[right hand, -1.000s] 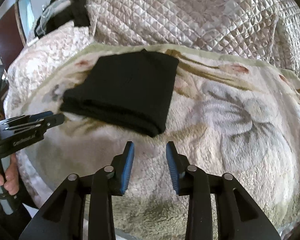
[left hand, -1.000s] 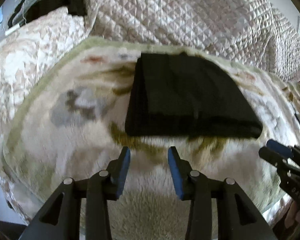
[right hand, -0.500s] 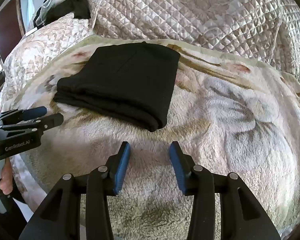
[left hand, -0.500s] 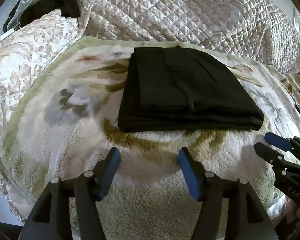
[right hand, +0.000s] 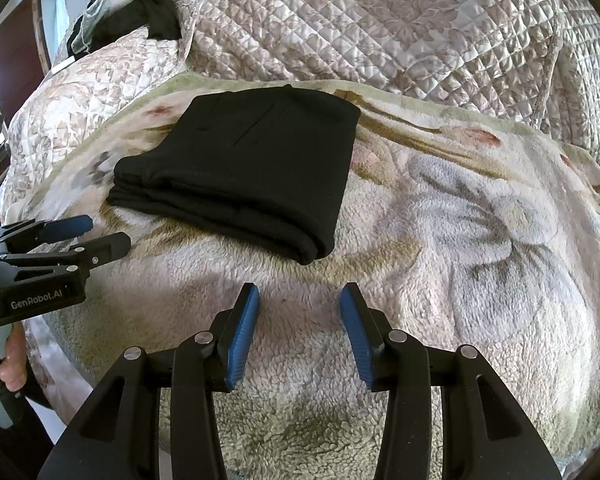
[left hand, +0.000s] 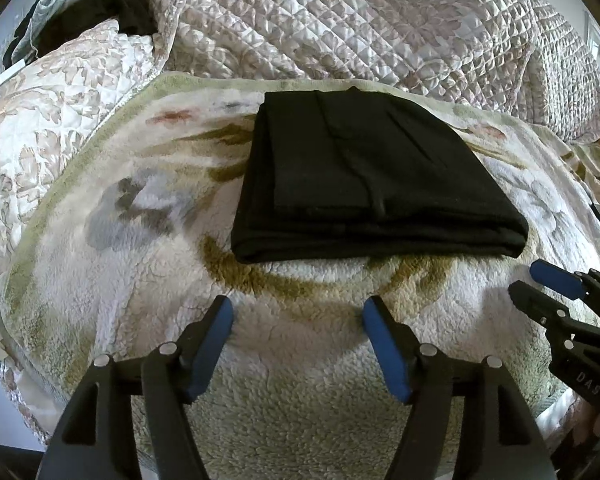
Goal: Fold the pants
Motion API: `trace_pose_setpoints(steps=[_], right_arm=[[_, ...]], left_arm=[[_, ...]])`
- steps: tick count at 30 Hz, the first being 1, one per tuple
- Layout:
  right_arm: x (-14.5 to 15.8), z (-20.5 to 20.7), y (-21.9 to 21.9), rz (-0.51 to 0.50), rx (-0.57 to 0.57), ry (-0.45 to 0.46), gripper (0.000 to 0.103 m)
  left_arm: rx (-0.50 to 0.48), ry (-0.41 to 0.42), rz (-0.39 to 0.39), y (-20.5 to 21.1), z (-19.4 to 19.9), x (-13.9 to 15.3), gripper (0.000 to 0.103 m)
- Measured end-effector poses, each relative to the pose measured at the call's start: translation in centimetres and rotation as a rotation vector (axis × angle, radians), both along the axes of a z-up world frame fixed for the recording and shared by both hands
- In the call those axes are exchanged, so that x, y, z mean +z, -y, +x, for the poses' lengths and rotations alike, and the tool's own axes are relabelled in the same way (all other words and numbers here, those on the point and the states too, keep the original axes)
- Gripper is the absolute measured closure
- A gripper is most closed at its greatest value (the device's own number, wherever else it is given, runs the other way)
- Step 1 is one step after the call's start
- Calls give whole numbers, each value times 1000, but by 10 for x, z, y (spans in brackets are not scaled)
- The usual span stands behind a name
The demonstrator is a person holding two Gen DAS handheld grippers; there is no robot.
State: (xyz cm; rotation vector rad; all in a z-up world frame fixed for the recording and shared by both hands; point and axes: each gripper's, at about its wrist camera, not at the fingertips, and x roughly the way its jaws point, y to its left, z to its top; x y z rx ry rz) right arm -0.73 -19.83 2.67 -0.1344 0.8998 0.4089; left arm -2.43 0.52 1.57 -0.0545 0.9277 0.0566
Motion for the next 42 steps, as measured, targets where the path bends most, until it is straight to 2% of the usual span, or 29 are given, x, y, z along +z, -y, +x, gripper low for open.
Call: trace_pose_setpoints(steps=[42], right_arm=[[0,0,0,-2,1,1,59]], left_arm=[[-6,-6,12,0,1,-1,29]])
